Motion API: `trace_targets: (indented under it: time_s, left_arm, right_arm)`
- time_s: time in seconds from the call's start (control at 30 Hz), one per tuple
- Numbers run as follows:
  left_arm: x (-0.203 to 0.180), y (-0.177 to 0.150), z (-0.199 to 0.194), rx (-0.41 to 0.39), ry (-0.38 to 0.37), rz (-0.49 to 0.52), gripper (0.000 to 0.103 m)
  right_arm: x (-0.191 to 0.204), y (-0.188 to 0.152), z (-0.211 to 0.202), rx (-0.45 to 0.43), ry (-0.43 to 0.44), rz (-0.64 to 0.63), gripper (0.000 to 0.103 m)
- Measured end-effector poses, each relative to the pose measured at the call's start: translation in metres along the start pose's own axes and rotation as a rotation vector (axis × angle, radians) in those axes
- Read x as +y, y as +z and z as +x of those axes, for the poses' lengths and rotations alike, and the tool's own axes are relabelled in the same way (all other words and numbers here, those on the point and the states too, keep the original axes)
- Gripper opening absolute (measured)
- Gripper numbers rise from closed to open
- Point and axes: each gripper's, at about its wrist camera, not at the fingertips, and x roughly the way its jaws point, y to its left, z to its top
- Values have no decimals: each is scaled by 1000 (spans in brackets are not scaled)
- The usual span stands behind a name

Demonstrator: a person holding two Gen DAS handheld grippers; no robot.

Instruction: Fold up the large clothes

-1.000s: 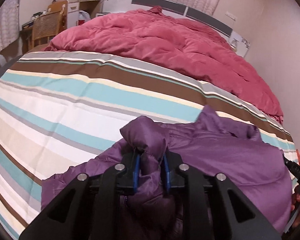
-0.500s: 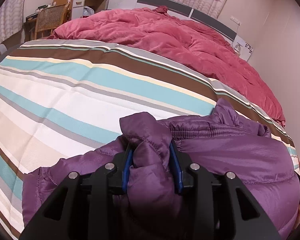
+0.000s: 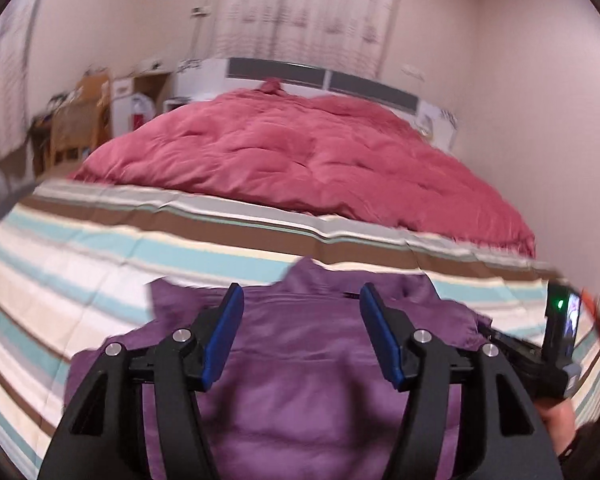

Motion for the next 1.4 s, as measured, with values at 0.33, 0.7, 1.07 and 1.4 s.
trace_targets:
  time_s: [0.33,0.7,1.07,1.4]
  left_arm:
    - [-14,-37,89,200,102,42,61]
    - [-5,-31,68,205,12,-19,91]
    - [-8,-22,39,117,122,57,95]
    - [3,-39,82,209,113,49,98]
  right_arm:
    - [0,1,1,2,6,6,18]
    - [-3,6,-26,-32,10,25,46]
    - [110,-2,-60,-90,134,-203,47]
    - [120,-16,-7,-16,74,-214,47]
